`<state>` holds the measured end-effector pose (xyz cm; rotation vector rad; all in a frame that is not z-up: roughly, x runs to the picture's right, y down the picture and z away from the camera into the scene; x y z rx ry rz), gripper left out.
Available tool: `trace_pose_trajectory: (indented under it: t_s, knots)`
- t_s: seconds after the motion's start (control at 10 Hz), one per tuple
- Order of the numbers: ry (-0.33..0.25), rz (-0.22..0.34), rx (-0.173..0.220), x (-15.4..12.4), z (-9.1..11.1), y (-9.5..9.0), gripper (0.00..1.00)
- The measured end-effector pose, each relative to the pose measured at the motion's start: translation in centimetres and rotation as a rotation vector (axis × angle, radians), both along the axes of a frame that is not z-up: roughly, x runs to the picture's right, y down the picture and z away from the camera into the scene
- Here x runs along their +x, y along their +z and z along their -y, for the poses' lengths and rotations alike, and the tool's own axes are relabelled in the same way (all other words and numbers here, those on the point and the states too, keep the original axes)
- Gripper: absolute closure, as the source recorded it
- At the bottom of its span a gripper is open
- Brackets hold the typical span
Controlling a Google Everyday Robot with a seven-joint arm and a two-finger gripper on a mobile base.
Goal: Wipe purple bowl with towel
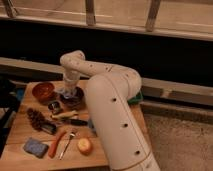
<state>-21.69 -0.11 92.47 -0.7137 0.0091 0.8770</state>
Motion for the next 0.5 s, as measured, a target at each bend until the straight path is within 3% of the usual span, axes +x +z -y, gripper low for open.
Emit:
trace_pose_trajectory:
  t_s: [0.3, 0.5]
  knots:
    - [-0.046, 0.043, -0.047, -0.4, -2.3, -2.4, 1.00]
    - [-0.056, 0.007, -0.075, 1.8, -2.9, -2.8, 1.00]
